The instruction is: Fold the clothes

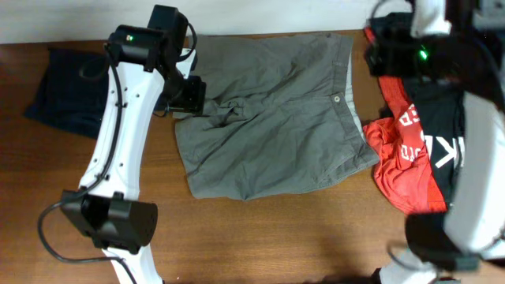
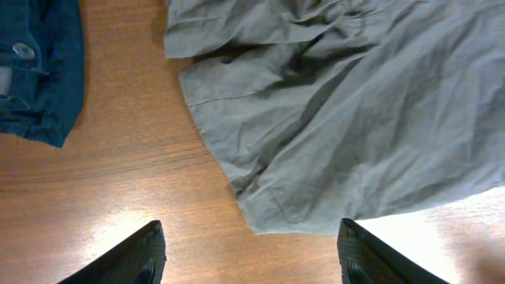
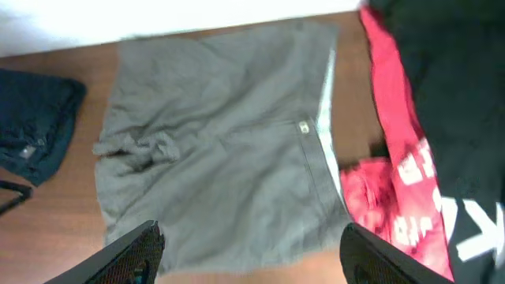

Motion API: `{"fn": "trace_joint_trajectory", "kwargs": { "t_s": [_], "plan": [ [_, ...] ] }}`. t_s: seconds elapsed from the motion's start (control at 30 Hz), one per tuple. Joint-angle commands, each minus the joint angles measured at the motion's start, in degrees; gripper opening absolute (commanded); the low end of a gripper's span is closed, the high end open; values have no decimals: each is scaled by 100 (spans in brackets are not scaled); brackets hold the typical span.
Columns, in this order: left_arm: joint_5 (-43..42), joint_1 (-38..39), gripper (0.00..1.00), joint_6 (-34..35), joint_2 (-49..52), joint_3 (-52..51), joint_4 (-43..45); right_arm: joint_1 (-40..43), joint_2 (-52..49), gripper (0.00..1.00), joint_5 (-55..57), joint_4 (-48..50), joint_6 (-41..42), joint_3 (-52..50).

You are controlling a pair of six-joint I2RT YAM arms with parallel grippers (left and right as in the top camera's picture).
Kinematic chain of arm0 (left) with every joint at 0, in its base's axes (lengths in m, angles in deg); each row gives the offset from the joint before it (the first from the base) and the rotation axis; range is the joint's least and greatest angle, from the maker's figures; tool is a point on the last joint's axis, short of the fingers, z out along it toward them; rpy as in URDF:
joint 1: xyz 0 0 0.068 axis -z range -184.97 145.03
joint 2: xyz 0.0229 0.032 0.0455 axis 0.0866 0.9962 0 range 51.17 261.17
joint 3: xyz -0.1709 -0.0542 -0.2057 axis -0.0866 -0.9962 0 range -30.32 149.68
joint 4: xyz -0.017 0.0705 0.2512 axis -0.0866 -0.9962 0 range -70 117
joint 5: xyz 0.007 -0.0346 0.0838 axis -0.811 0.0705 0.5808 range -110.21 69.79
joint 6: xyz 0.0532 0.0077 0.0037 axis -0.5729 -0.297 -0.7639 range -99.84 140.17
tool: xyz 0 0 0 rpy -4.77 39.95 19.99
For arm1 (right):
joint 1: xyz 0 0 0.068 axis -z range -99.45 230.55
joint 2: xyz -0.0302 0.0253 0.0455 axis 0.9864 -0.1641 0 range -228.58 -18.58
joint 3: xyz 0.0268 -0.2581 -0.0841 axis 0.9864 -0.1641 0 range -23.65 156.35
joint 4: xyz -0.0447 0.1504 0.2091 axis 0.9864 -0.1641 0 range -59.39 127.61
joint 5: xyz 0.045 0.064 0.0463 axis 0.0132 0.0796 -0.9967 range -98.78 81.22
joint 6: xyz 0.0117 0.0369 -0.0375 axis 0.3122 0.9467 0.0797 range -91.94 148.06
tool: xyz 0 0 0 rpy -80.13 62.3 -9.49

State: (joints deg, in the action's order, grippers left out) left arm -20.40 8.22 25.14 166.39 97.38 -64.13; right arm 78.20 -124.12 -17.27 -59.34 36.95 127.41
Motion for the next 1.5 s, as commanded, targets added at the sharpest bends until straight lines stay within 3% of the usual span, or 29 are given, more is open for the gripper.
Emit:
{"fn": "trace_joint_trajectory", "kwargs": {
  "t_s": [0.0,0.23,0.4,0.53,0.7,0.83,1.1,1.47],
  "plan": [
    [61,155,70,275,-647,-20,-31,7,772,76,284,-39,389,-1054],
    [704,549,70,1110,-1001,-87,-302,7,1714,76,278,70,529,-2975],
    [911,839,70,1589,-1117,-614,-339,13,2079,76,280,662,595,-4369],
    [925,949,70,1825,-1290,-1469,35,13,2100,78,273,1187,651,-5198],
    [898,957,70,2350,-1882,-3289,992,13,2100,82,55,1917,664,-6201],
    [796,960,70,2813,-2369,-4723,1917,11,2100,84,-9,2356,664,-6719],
    [380,953,65,2889,-2503,-6819,3681,11,2085,84,-7,2732,662,-7154],
    [409,953,65,2887,-2503,-8063,5176,11,2085,86,-9,2813,662,-7154]
  ]
}}
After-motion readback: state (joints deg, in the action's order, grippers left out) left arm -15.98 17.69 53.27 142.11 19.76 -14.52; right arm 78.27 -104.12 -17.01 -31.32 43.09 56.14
